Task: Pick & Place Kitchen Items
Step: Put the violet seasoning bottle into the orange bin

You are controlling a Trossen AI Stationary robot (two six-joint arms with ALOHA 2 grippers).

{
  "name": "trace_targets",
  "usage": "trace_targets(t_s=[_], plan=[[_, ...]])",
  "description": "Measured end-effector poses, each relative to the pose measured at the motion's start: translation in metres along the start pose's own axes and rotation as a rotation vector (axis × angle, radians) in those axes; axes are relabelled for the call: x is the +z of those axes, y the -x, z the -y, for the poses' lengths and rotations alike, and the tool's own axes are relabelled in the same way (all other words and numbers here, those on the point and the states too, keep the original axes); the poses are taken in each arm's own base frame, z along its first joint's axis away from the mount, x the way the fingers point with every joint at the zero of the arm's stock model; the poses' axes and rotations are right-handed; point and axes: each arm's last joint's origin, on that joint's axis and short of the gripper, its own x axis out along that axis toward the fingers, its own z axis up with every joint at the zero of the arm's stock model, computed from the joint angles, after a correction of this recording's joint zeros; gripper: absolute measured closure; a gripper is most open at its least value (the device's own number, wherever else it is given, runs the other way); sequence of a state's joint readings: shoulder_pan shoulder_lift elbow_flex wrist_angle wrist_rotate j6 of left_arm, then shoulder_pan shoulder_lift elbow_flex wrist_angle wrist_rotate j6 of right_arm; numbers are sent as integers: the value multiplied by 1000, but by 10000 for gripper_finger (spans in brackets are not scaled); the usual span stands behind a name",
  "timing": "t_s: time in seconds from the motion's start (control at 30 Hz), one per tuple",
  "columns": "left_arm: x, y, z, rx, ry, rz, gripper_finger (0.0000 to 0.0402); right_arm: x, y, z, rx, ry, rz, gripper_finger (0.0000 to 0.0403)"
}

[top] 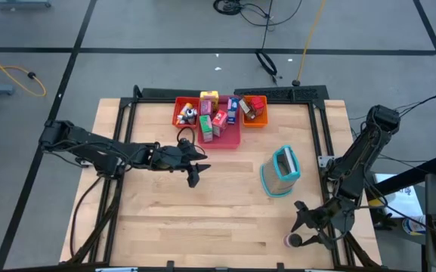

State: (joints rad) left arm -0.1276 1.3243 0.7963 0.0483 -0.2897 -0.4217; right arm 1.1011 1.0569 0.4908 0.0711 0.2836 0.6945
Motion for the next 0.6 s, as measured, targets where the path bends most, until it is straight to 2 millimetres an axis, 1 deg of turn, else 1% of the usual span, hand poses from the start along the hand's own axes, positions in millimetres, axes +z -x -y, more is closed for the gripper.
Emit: trace_targets(t_s=[0.53, 0.6], plan=[[0, 0, 0, 0, 2, -1, 217, -1, 0, -1, 20, 6, -16, 147], [0, 0, 0, 1, 1, -3, 217, -4, -2, 1, 19, 1, -16, 147]])
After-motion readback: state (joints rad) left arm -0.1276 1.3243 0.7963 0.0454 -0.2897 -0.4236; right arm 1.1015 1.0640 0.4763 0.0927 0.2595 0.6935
